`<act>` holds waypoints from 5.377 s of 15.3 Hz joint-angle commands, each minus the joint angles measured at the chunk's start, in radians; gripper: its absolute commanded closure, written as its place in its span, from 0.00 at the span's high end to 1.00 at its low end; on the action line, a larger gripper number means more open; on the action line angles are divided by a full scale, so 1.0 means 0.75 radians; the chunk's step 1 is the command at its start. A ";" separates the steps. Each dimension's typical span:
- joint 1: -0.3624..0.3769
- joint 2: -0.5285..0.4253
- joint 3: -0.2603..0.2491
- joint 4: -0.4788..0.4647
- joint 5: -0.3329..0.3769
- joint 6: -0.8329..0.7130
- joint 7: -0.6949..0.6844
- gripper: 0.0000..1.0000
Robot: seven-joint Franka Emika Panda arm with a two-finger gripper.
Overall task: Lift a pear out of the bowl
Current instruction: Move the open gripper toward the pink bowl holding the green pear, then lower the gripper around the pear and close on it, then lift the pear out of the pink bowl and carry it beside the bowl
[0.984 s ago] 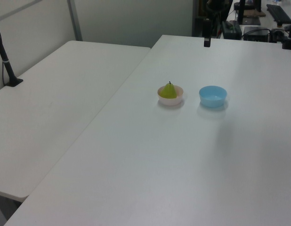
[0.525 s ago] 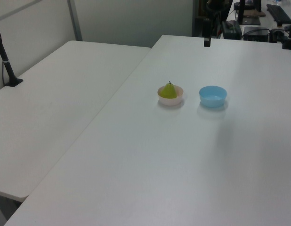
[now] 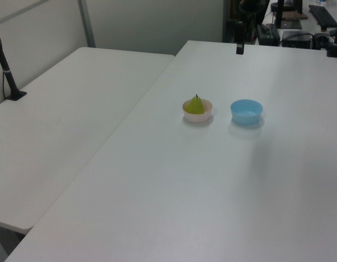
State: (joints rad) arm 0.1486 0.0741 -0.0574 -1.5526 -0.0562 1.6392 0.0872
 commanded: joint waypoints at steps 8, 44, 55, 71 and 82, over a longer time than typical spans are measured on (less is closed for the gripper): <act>-0.086 0.136 -0.022 -0.014 0.022 0.297 -0.100 1.00; -0.063 0.635 -0.009 -0.016 -0.003 0.940 -0.147 0.56; -0.057 0.589 -0.009 -0.020 -0.017 0.897 -0.147 0.37; -0.163 0.441 -0.020 0.004 -0.003 0.715 -0.224 0.37; -0.323 0.590 -0.022 0.006 -0.019 0.966 -0.327 0.37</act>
State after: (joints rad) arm -0.0816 0.4905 -0.0694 -1.5482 -0.0598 2.2967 -0.1324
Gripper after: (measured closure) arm 0.454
